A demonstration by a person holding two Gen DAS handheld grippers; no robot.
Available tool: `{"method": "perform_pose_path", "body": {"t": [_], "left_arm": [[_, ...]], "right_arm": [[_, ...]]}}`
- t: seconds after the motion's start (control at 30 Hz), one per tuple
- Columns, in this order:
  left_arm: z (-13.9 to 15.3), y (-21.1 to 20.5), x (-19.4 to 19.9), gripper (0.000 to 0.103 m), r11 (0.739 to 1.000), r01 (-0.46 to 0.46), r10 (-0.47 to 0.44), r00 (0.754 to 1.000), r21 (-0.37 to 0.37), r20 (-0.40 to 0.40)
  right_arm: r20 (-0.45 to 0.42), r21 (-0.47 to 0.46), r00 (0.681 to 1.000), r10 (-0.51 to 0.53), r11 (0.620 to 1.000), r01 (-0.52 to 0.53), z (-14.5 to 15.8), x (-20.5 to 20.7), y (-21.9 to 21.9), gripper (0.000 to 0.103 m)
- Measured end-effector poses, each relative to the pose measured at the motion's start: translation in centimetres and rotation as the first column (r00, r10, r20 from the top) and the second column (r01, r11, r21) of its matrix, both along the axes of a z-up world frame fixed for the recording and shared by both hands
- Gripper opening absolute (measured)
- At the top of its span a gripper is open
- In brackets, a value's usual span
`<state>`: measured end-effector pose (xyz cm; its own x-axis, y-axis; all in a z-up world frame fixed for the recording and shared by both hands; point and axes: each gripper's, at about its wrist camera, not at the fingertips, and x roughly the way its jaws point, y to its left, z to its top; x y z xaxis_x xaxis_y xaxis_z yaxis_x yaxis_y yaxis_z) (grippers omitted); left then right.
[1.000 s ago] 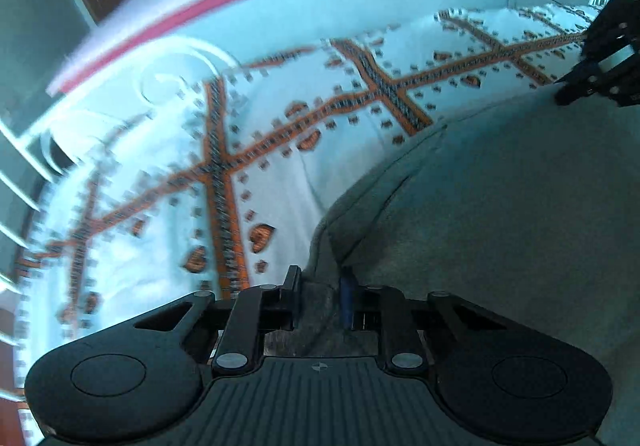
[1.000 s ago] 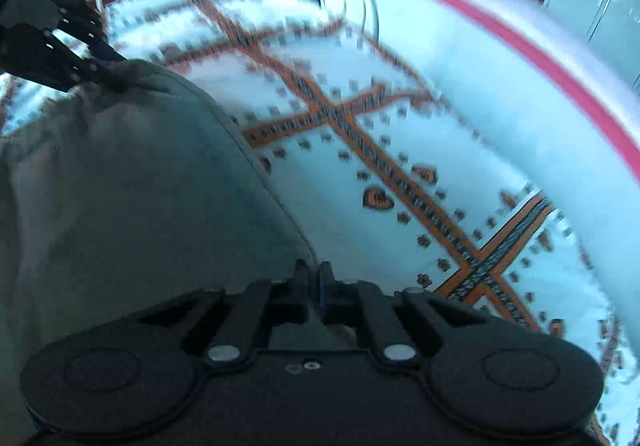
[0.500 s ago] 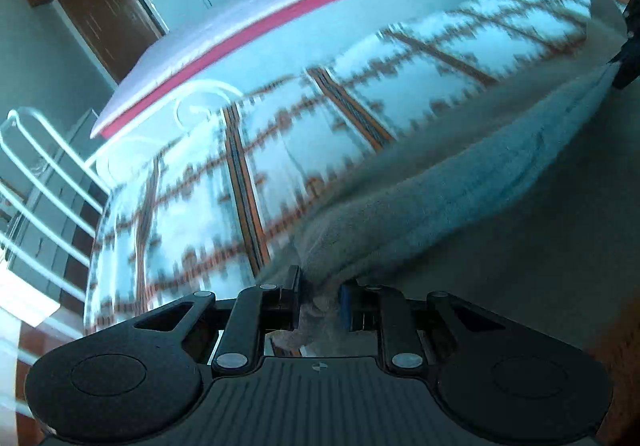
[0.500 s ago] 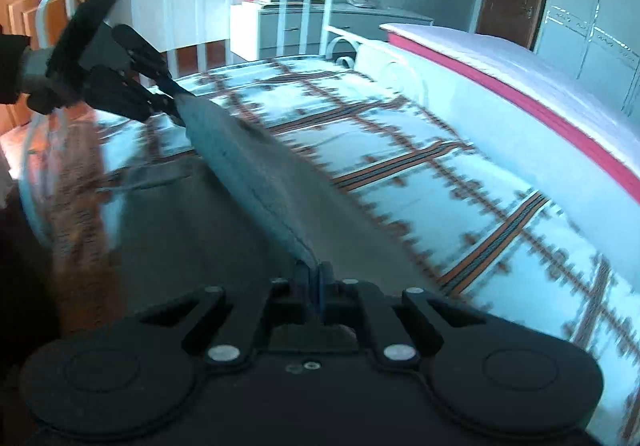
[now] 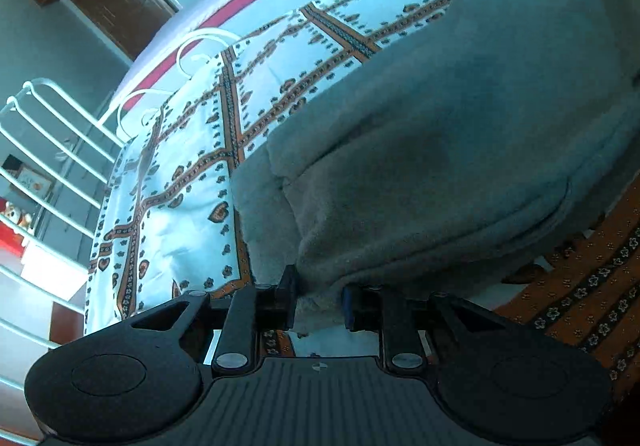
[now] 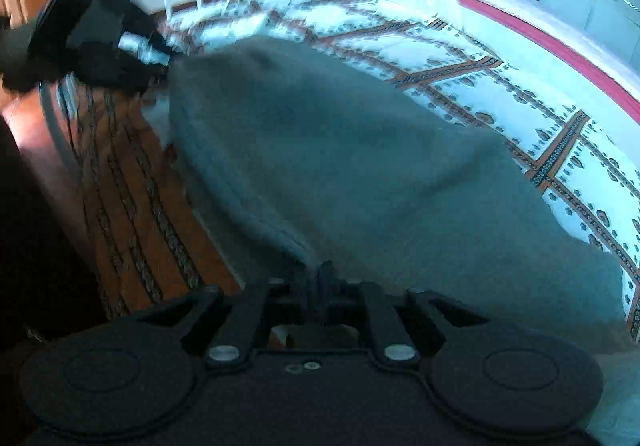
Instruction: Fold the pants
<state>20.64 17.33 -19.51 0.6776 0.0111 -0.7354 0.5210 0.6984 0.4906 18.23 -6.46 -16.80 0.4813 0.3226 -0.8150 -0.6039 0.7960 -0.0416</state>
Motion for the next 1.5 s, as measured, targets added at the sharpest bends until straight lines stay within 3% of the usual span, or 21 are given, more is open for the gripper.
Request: {"method": "perform_pose_path", "body": {"t": [0.07, 0.1, 0.13, 0.17, 0.23, 0.3, 0.37, 0.5, 0.57, 0.63, 0.7, 0.73, 0.77, 0.83, 0.97, 1.03, 1.1, 1.17, 1.23, 1.37, 1.5], "left_arm": [[0.6, 0.3, -0.5, 0.034, 1.0, -0.006, 0.006, 1.0, -0.025, -0.017], [1.3, 1.0, -0.5, 0.038, 0.996, -0.035, 0.031, 0.998, -0.085, -0.05], [1.8, 1.8, -0.4, 0.049, 0.988, -0.07, 0.059, 0.995, -0.141, -0.079], [2.3, 2.8, -0.4, 0.063, 0.973, -0.116, 0.096, 0.989, -0.2, -0.109], [3.3, 5.1, -0.4, 0.074, 0.917, -0.222, 0.172, 0.97, -0.331, -0.173], [3.9, 7.4, -0.4, 0.074, 0.831, -0.331, 0.242, 0.939, -0.447, -0.244], [4.1, 9.5, -0.1, 0.075, 0.721, -0.439, 0.308, 0.896, -0.536, -0.32], [2.8, 11.7, 1.3, 0.075, 0.499, -0.617, 0.369, 0.787, -0.609, -0.495], [1.8, 11.4, 2.0, 0.075, 0.434, -0.652, 0.356, 0.758, -0.622, -0.546], [0.7, 10.8, 2.7, 0.075, 0.406, -0.682, 0.37, 0.731, -0.608, -0.573], [0.0, 10.1, 2.9, 0.055, 0.401, -0.697, 0.398, 0.717, -0.594, -0.572], [-0.1, 9.7, 2.9, 0.039, 0.411, -0.691, 0.4, 0.722, -0.594, -0.564], [0.1, 9.1, 2.7, 0.036, 0.438, -0.677, 0.416, 0.736, -0.591, -0.534], [0.6, 8.2, 2.2, 0.031, 0.489, -0.641, 0.419, 0.767, -0.591, -0.486], [1.1, 7.9, 2.0, 0.029, 0.53, -0.613, 0.396, 0.79, -0.586, -0.468], [0.8, 7.8, 2.2, 0.029, 0.56, -0.612, 0.395, 0.79, -0.559, -0.469], [0.3, 8.0, 2.6, 0.029, 0.56, -0.628, 0.408, 0.777, -0.54, -0.479], [0.7, 7.5, 2.4, 0.034, 0.589, -0.605, 0.408, 0.795, -0.537, -0.448], [1.9, 6.8, 2.0, 0.042, 0.625, -0.578, 0.419, 0.816, -0.525, -0.399], [5.1, 4.6, 0.7, 0.079, 0.655, -0.498, 0.385, 0.867, -0.569, -0.315], [6.8, -0.2, 0.1, 0.08, 0.696, -0.414, 0.276, 0.908, -0.587, -0.314]], "right_arm": [[-0.017, -0.008, 1.0, 0.0, 1.0, 0.0, 0.1, -0.4, 0.2, 0.014], [-0.008, 0.008, 1.0, 0.004, 1.0, -0.004, 0.8, -0.7, 0.1, 0.014], [0.005, 0.026, 1.0, 0.003, 1.0, -0.003, 1.4, -0.8, 0.1, 0.015], [0.018, 0.04, 1.0, 0.004, 0.999, -0.005, 2.0, -0.9, 0.2, 0.015], [0.035, 0.065, 0.999, 0.019, 0.998, -0.021, 2.6, -0.8, 0.7, 0.014], [0.031, 0.078, 0.999, 0.041, 0.996, -0.044, 2.5, -0.2, 1.7, 0.014], [0.03, 0.085, 0.998, 0.056, 0.995, -0.059, 2.0, 0.3, 2.6, 0.014], [0.022, 0.106, 0.996, 0.088, 0.99, -0.09, 1.4, 0.3, 4.7, 0.015], [0.036, 0.071, 0.994, 0.102, 0.992, -0.104, 0.8, 0.3, 5.6, 0.016], [0.04, 0.061, 0.996, 0.085, 0.994, -0.088, 0.3, 0.6, 5.7, 0.013], [0.028, 0.069, 0.998, 0.058, 0.996, -0.06, 0.2, 1.0, 5.5, 0.007], [0.02, 0.078, 0.999, 0.047, 0.996, -0.048, 0.2, 1.1, 5.3, 0.004], [0.017, 0.097, 0.999, 0.035, 0.995, -0.036, 0.3, 1.1, 5.0, 0.003], [0.037, 0.119, 0.999, 0.028, 0.992, -0.032, 0.8, 0.7, 4.5, 0.002], [0.045, 0.113, 0.997, 0.059, 0.992, -0.064, 1.3, -0.4, 4.0, 0.002], [0.017, 0.094, 0.998, 0.061, 0.994, -0.063, 0.0, -0.5, 3.7, 0.001], [-0.003, 0.114, 1.0, 0.029, 0.993, -0.029, -0.8, -0.2, 3.7, 0.003], [-0.015, 0.16, 1.0, 0.01, 0.987, -0.007, -0.4, -0.1, 3.7, 0.014], [-0.019, 0.214, 1.0, -0.02, 0.976, 0.024, 0.6, -0.2, 2.8, 0.015], [-0.067, 0.293, 0.987, -0.148, 0.943, 0.161, 2.0, -0.7, -0.9, 0.026], [-0.112, 0.308, 0.949, -0.294, 0.898, 0.314, 2.2, -2.2, -6.3, 0.029]]}}
